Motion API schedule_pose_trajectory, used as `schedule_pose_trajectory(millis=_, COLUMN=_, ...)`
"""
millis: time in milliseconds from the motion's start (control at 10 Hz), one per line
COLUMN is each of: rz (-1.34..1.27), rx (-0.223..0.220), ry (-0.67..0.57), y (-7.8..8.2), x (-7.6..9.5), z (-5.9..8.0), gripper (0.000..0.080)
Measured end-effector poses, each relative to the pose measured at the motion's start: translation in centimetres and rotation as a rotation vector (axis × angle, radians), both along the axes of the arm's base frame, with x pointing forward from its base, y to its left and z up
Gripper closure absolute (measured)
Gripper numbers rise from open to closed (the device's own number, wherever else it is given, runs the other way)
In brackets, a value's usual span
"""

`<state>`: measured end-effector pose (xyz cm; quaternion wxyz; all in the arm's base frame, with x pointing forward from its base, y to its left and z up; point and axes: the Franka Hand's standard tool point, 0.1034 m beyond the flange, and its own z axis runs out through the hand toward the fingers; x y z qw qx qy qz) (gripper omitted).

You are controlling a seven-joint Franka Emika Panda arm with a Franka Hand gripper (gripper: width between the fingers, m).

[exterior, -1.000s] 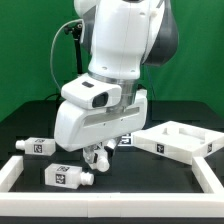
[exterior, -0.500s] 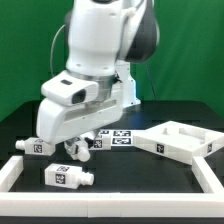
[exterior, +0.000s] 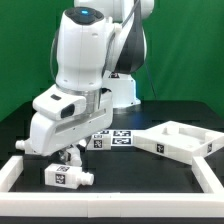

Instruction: Assemble one leg

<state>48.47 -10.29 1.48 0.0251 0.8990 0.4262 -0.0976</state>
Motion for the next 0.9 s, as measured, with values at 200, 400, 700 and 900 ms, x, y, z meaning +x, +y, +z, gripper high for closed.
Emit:
schedule_pose_trajectory(millis=200, rz=0.0, rx=0.0, ry=0.0, y=0.0, x=0.0, z=0.0, gripper=0.0471)
schedule_pose_trajectory(millis=400, rz=0.0, rx=0.0, ry=0.0, y=0.0, x=0.0, z=0.0, gripper=0.0401)
schedule_pose_trajectory(millis=700, rz=-0.036, rx=-0.004, ry=-0.037, y=2.0, x=-0.1, z=2.8, gripper=0.0155)
schedule_pose_trajectory(millis=900, rz=-0.068, rx=0.001, ry=-0.073, y=7.3, x=-1.8, z=5.1, gripper=0.0151)
